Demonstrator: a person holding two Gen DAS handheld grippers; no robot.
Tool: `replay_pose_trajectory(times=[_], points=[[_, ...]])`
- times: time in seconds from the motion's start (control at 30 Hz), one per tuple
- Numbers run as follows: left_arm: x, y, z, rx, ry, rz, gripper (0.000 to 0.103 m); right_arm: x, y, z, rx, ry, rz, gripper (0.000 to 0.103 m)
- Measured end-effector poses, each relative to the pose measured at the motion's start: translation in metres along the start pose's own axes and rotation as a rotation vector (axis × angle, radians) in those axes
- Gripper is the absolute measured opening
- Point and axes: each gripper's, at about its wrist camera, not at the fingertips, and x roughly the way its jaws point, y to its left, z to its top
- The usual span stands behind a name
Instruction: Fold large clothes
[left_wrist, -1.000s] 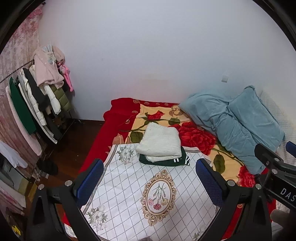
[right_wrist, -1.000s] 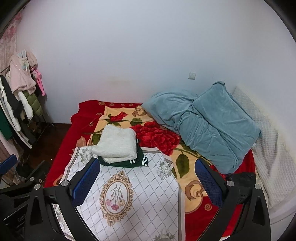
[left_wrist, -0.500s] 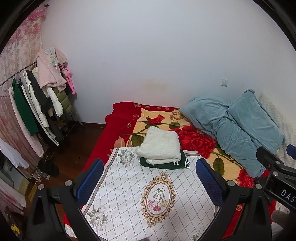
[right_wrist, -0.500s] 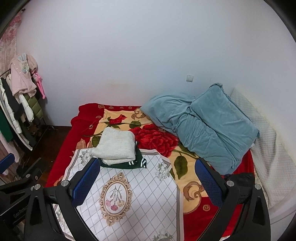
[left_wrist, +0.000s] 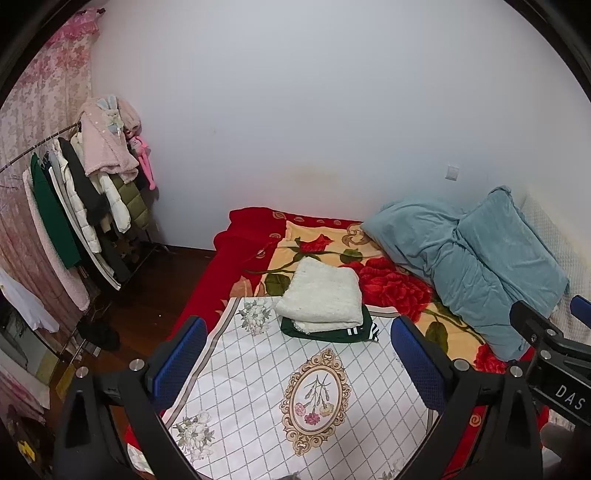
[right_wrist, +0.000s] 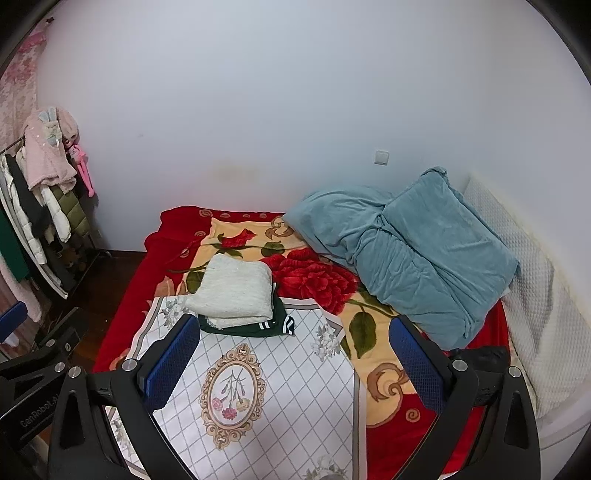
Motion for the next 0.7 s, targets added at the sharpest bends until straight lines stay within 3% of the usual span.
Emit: replay_pose_trajectory(times=[0.7], points=[[-0.0049,-0.0003,0.0014,-0.002,-0.007,0.003,0.102,-0.001,0.0003,-0.0036,0.0,-0.004,0.003,0.103]])
